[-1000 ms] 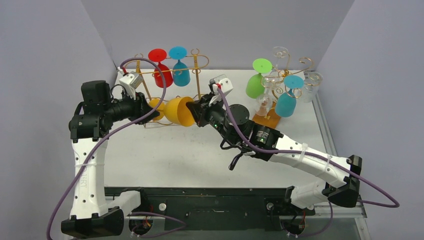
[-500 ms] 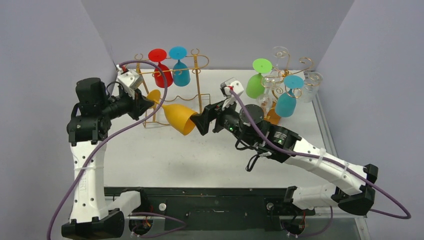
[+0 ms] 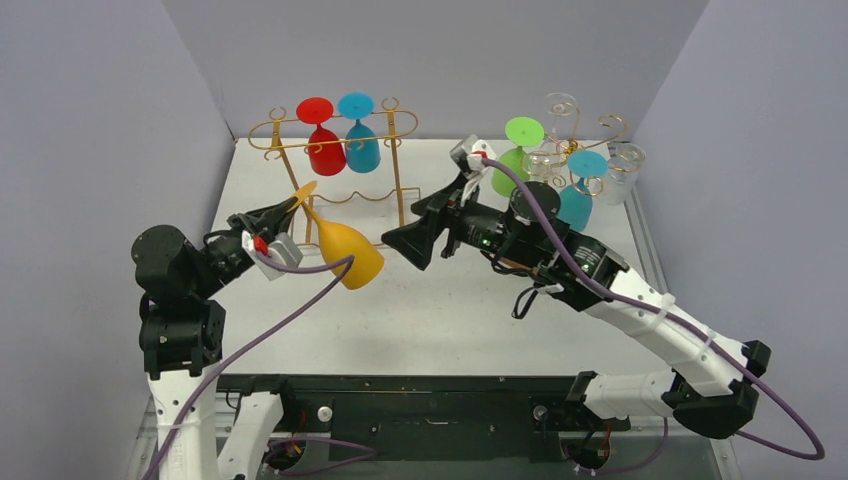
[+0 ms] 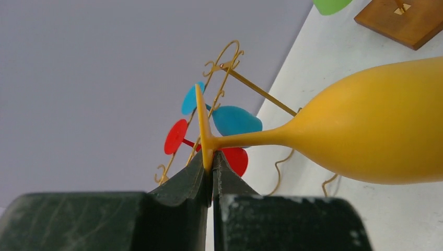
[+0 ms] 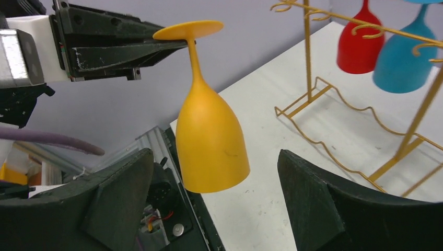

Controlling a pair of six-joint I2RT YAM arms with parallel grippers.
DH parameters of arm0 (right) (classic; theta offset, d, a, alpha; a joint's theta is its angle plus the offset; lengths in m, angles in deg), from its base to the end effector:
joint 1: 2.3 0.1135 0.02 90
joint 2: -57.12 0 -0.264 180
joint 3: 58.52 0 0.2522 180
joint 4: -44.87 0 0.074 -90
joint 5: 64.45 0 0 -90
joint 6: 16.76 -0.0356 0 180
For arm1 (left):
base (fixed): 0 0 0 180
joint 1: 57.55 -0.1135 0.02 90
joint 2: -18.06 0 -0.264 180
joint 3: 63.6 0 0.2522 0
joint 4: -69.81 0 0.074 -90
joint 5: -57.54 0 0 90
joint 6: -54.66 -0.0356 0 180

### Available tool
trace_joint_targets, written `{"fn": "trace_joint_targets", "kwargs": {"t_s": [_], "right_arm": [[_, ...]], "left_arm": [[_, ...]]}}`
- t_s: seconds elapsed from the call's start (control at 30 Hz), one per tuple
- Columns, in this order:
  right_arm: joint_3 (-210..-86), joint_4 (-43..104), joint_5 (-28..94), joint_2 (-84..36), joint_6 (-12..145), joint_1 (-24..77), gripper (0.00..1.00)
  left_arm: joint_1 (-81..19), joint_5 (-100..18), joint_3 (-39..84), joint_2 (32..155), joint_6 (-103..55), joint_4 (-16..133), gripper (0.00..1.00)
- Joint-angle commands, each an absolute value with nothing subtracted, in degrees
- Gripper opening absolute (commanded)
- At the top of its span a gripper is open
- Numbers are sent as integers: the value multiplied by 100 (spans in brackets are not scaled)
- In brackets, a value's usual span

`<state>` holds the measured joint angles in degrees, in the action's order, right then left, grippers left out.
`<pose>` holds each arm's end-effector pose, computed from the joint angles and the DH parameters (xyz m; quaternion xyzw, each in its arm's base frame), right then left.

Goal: Place the wine glass upside down on the wine glass rack
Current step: Turn the wine glass upside down at the wine rack.

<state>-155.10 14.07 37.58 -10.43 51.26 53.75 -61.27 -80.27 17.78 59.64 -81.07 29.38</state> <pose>0.1326 0.2103 0.4765 -0.2789 0.6613 0.4943 0.4905 0.1157 -0.0189 0.4491 0.4990 0.5047 0.0072 0.7045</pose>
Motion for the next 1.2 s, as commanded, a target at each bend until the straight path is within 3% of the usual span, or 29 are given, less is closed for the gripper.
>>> {"fn": "trace_joint_targets", "kwargs": {"t_s": [0.0, 0.5, 0.77, 0.8, 0.9, 0.97, 1.03, 1.17], "right_arm": [[-15314, 2323, 4845, -1529, 5091, 5381, 84], [-15729, 2234, 5292, -2738, 6142, 5924, 84], [-15478, 2845, 4832, -2831, 6146, 5895, 82], [-15458, 2923, 4724, -2833, 6146, 5864, 79], [-15387, 3063, 4338, -2851, 6234, 5794, 76], [-15399, 3219, 4112, -2946, 6308, 5733, 76], [-15536, 3224, 3947, -3118, 6359, 5657, 76], [-15974, 3143, 3570, -3614, 6460, 5554, 76]], "left_arm": [[-6106, -8621, 1474, 5764, -8820, 4123, 0], [-6097, -9532, 1518, 5568, -9261, 4326, 0], [-6097, -9496, 1611, 5559, -9545, 3916, 0], [-6097, -9426, 1601, 5547, -9522, 3909, 5], [-6097, -9042, 1539, 5523, -9189, 4111, 65], [-6105, -8541, 1540, 5536, -9031, 4147, 92], [-6107, -7899, 1550, 5582, -8674, 4160, 98], [-6237, -6803, 1415, 5748, -7886, 4185, 96]]}}
